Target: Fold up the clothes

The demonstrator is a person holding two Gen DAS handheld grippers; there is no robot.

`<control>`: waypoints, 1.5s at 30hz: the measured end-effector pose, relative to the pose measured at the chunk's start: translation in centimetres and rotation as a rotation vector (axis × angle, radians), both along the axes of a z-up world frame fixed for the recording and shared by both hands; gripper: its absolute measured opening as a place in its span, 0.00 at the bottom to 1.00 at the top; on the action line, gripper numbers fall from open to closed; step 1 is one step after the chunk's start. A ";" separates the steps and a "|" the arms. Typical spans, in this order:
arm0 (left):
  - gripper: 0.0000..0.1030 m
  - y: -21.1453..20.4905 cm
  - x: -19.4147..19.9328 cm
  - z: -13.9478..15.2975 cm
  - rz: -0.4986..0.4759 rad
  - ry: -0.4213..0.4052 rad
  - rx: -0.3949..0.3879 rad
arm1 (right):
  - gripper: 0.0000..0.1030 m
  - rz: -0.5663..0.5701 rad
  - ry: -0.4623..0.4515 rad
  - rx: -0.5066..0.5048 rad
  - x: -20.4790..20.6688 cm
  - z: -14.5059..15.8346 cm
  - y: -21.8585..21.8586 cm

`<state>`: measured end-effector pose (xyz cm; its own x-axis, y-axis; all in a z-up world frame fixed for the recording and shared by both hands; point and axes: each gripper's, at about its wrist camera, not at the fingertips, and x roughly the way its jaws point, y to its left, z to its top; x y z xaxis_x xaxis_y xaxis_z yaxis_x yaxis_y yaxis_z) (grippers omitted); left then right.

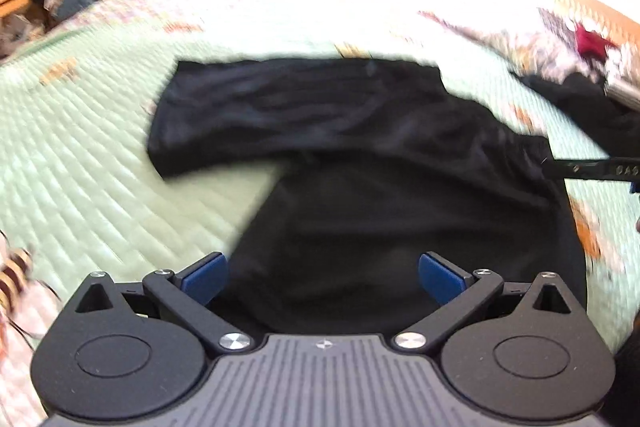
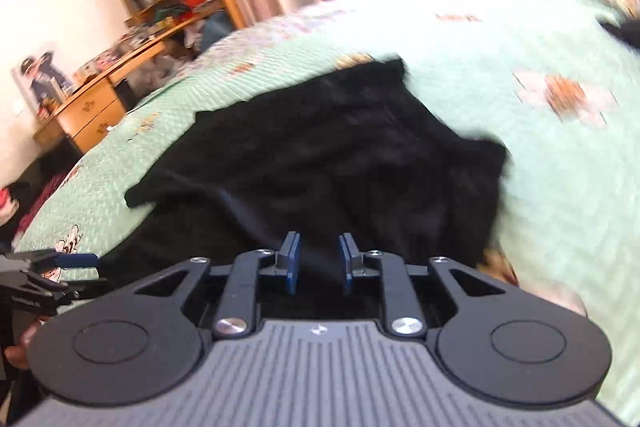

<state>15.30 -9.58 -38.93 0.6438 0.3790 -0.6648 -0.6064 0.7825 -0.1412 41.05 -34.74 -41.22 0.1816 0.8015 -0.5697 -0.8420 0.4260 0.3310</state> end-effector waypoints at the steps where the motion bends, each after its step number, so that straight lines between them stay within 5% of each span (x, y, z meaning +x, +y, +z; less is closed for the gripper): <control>1: 0.99 0.5 -0.1 0.4 0.004 -0.011 0.005 | 0.22 0.017 -0.020 -0.005 0.0 0.5 1.1; 8: 0.99 3.7 0.9 -1.9 0.026 0.068 -0.008 | 0.23 0.174 0.020 -0.038 0.6 1.2 11.1; 11: 0.99 4.1 0.5 -3.5 0.015 0.105 -0.007 | 0.24 0.141 0.018 -0.201 1.4 -0.7 12.2; 12: 0.99 4.1 0.3 -3.8 0.006 0.111 -0.001 | 0.16 0.105 0.006 -0.238 2.0 -1.6 12.5; 20: 0.99 4.9 -0.5 -0.9 -0.068 -0.021 -0.003 | 0.22 0.093 -0.001 -0.026 3.2 3.2 11.3; 23: 0.99 6.2 0.9 0.6 -0.058 -0.037 0.017 | 0.22 0.058 -0.047 -0.062 5.3 3.9 13.7; 27: 0.99 7.8 1.2 1.1 -0.020 -0.067 -0.010 | 0.22 0.045 0.008 -0.112 9.1 3.6 18.5; 31: 0.99 8.5 0.8 0.0 0.001 -0.093 -0.076 | 0.14 -0.068 -0.037 -0.299 13.1 0.2 27.4; 33: 0.99 8.7 0.7 -0.5 0.006 -0.081 -0.083 | 0.11 -0.108 0.009 -0.263 14.8 -0.5 29.3; 37: 0.99 9.0 0.6 -1.0 0.012 -0.065 -0.077 | 0.17 -0.101 0.011 -0.245 14.7 0.4 29.1; 42: 0.99 9.7 0.0 -0.8 0.028 -0.090 -0.086 | 0.24 -0.090 0.025 -0.021 13.5 4.0 24.7; 45: 0.99 9.8 0.1 -0.6 0.032 -0.107 -0.103 | 0.28 -0.115 0.038 -0.119 14.8 3.3 24.9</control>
